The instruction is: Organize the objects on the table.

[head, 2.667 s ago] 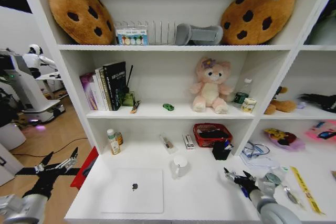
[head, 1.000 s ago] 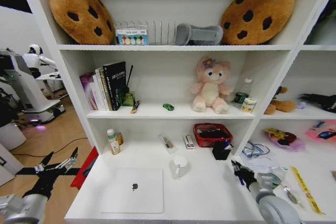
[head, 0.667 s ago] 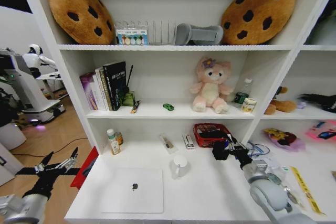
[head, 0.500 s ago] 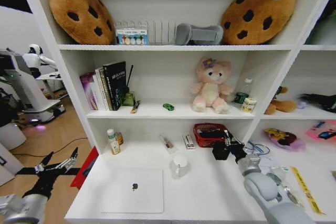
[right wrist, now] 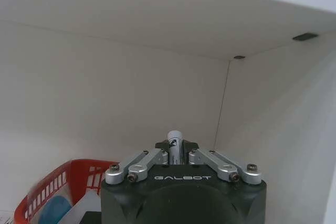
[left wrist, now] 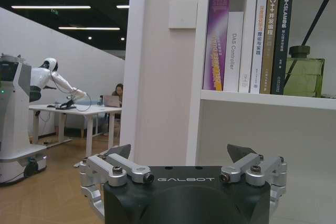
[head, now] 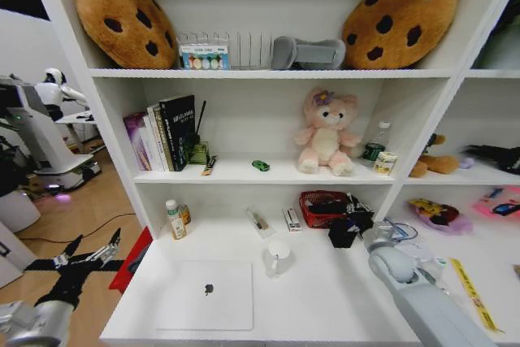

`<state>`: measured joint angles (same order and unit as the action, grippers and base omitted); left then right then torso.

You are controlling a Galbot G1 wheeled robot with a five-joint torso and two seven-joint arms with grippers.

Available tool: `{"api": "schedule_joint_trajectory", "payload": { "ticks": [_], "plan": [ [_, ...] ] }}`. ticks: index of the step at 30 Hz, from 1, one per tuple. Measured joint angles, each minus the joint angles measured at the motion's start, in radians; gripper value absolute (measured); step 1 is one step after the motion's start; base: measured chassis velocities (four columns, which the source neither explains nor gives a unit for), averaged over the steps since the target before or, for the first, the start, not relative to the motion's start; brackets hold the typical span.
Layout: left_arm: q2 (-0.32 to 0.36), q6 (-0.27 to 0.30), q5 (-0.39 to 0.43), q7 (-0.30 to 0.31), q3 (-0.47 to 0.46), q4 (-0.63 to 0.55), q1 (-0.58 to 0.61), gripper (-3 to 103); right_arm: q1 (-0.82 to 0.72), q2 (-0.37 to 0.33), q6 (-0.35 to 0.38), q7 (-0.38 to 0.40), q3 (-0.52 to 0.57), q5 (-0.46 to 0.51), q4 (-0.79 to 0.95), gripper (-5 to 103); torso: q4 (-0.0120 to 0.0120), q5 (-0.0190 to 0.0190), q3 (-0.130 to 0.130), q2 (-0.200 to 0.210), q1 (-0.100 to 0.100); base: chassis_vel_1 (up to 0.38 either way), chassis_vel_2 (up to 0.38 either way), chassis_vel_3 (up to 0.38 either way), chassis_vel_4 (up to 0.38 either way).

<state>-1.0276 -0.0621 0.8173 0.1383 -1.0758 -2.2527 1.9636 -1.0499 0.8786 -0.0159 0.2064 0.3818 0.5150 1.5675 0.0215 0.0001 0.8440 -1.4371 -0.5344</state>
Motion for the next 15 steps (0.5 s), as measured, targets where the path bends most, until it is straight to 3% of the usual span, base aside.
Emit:
{"api": "schedule_joint_trajectory", "payload": {
  "ticks": [12, 15],
  "plan": [
    [0.000, 0.000, 0.000, 0.000, 0.000, 0.000, 0.000, 100, 0.042, 0.017, -0.025, -0.004, -0.051, -0.015, -0.067, 9, 0.0002, -0.0001, 0.000, 0.000, 0.000, 0.000, 0.000, 0.000, 0.000],
    [0.000, 0.000, 0.000, 0.000, 0.000, 0.000, 0.000, 100, 0.020, 0.016, -0.022, -0.004, -0.038, -0.018, -0.044, 18, 0.0002, -0.0002, 0.000, 0.000, 0.000, 0.000, 0.000, 0.000, 0.000]
  ]
}}
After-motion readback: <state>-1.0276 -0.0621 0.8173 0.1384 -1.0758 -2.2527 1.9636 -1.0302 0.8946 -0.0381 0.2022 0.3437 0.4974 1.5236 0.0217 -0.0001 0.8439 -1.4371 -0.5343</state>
